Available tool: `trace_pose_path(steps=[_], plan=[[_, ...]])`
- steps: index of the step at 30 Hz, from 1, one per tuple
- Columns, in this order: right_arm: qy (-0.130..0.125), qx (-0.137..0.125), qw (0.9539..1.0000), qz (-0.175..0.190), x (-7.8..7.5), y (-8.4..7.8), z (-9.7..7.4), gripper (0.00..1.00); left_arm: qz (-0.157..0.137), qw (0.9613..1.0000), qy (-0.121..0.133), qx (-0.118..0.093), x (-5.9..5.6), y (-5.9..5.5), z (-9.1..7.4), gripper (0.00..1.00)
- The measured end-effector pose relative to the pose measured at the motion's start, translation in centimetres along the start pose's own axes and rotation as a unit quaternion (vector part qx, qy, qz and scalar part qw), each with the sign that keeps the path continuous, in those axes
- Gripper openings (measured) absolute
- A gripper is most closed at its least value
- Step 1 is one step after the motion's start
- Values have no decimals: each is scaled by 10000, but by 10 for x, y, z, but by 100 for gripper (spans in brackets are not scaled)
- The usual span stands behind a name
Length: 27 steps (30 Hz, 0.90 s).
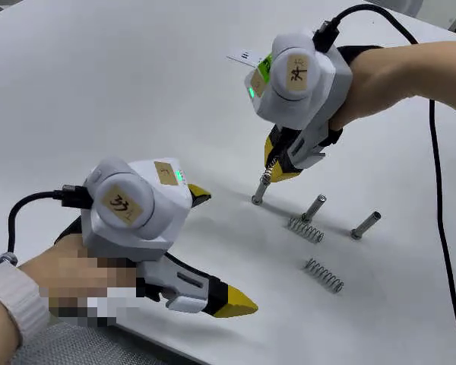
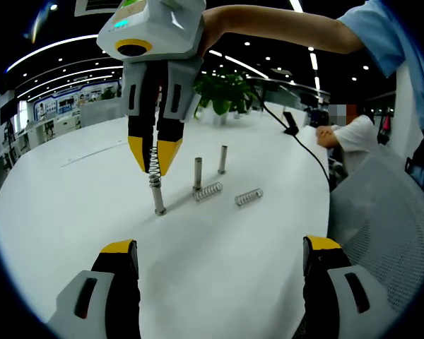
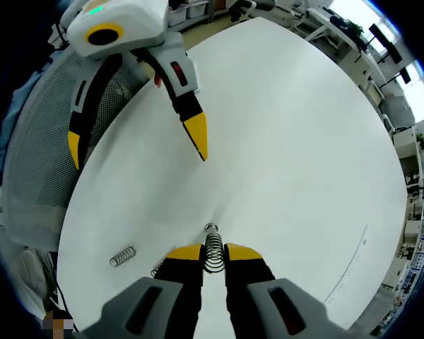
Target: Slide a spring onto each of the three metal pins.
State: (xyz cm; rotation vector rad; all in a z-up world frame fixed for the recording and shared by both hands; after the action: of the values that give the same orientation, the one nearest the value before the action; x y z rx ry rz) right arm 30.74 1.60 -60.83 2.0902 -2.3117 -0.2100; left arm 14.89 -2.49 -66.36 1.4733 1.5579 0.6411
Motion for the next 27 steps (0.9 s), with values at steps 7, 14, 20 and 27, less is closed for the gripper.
trace_pose_path(steps=[7, 14, 20, 27], plan=[[80, 83, 9999, -23, 1, -1, 10, 12, -4, 10000, -7, 2, 0, 0, 1, 98], [135, 237, 9995, -158, -2, -1, 22, 12, -34, 10000, -15, 2, 1, -1, 1, 98], [141, 276, 9994, -170, -1, -2, 31, 12, -52, 10000, -36, 14, 1, -1, 1, 98], [117, 194, 9997, -39, -1, -5, 40, 13, -49, 10000, -36, 33, 1, -2, 1, 98]])
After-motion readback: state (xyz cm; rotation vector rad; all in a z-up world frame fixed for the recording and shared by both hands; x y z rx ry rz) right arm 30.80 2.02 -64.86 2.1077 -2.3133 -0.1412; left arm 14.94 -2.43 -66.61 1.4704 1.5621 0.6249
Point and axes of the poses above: the centre of the closed fingertips' face, and the gripper's own axes: z roughly forward along the fingers, x roughly to its left, y roughly out of its top, the point moved 9 cm from there along -z, roughly backward along the fingers, and after that the axes turned 8 degrees about -z, right-handed, at the moved point
